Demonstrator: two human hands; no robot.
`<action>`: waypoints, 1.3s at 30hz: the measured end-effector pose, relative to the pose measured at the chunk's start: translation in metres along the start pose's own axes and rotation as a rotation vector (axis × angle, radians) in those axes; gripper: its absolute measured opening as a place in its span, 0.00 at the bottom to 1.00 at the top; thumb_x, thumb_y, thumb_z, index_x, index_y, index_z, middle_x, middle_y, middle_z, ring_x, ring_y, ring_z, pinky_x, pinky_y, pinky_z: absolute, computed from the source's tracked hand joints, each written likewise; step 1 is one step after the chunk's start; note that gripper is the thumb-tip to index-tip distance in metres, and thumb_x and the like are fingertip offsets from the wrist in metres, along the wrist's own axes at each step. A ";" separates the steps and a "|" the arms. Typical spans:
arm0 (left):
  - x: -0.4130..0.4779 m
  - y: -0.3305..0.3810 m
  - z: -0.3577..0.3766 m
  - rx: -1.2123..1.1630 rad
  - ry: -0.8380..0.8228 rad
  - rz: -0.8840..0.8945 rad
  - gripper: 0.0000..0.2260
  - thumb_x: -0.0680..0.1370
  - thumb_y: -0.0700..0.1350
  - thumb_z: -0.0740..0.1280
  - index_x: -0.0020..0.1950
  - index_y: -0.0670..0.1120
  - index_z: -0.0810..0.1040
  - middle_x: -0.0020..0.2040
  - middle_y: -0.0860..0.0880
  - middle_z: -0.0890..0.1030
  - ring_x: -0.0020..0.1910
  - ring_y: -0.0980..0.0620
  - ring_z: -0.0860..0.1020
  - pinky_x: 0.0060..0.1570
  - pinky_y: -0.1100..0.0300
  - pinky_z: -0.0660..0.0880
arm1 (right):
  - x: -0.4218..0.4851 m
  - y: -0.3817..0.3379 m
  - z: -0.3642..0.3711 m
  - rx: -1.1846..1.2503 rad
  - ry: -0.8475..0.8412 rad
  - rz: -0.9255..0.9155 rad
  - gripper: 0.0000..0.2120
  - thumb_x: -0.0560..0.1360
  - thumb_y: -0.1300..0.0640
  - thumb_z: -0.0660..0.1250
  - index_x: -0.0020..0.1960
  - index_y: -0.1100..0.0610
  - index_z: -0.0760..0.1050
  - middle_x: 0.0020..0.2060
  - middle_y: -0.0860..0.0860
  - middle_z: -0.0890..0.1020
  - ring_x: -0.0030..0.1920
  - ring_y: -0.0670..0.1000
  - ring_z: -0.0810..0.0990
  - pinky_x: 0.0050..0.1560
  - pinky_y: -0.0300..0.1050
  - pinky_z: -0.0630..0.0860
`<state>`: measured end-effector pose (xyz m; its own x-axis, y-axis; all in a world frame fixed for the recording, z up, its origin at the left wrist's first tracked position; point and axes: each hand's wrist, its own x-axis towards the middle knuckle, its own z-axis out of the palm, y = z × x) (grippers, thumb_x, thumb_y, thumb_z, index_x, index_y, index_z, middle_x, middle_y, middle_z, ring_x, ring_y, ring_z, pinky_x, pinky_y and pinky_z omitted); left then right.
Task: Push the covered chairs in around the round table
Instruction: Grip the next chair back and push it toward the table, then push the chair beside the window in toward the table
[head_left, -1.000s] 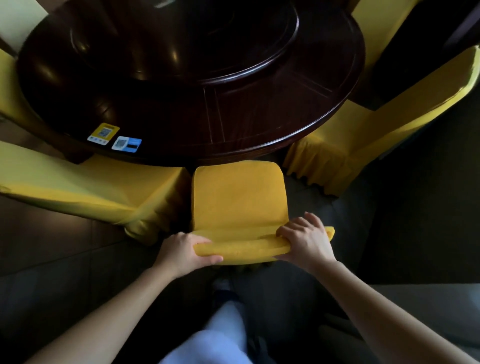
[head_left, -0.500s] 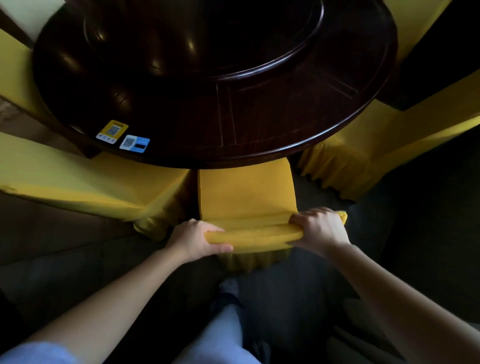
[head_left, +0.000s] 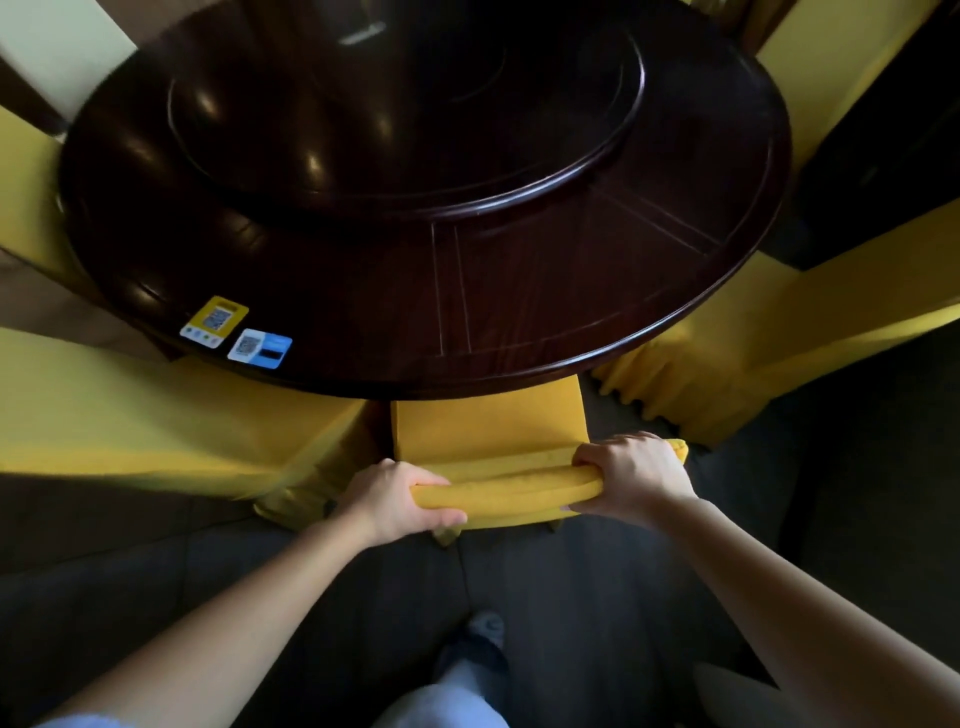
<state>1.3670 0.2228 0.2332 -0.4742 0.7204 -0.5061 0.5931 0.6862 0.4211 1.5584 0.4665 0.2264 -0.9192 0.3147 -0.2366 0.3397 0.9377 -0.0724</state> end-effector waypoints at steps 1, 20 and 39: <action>0.003 -0.001 -0.003 -0.007 -0.003 0.000 0.48 0.52 0.84 0.54 0.61 0.58 0.78 0.61 0.53 0.80 0.60 0.52 0.77 0.57 0.53 0.76 | 0.004 0.001 -0.001 0.004 -0.006 0.010 0.31 0.60 0.24 0.61 0.53 0.43 0.75 0.41 0.44 0.81 0.45 0.48 0.79 0.51 0.46 0.73; 0.006 0.008 -0.018 0.070 -0.167 0.040 0.51 0.52 0.85 0.49 0.66 0.57 0.74 0.65 0.54 0.77 0.63 0.52 0.75 0.60 0.53 0.74 | -0.026 -0.020 0.009 0.078 0.286 0.123 0.25 0.63 0.32 0.68 0.53 0.46 0.78 0.46 0.44 0.81 0.49 0.51 0.78 0.61 0.52 0.70; 0.105 0.216 0.019 0.195 -0.136 0.419 0.29 0.77 0.66 0.48 0.77 0.60 0.47 0.78 0.58 0.47 0.76 0.59 0.44 0.75 0.50 0.42 | -0.077 0.135 -0.013 0.299 0.040 0.306 0.35 0.73 0.28 0.44 0.76 0.41 0.45 0.77 0.43 0.42 0.75 0.46 0.34 0.74 0.56 0.36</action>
<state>1.4576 0.4448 0.2567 -0.0863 0.9022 -0.4227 0.8323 0.2985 0.4672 1.6729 0.5710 0.2476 -0.7723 0.5825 -0.2534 0.6350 0.7183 -0.2841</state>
